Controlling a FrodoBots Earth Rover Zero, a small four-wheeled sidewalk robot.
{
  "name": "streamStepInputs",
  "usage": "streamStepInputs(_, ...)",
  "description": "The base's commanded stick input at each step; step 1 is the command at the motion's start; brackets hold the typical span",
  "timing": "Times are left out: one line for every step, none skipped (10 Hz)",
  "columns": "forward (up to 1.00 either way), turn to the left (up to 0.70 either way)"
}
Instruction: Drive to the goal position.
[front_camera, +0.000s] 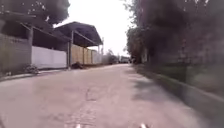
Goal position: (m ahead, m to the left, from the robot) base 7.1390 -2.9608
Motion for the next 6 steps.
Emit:
streamStepInputs(0.85,0.00)
streamStepInputs(0.85,0.00)
streamStepInputs(0.85,-0.04)
streamStepInputs(0.85,-0.08)
streamStepInputs(0.85,-0.12)
streamStepInputs(0.85,-0.31)
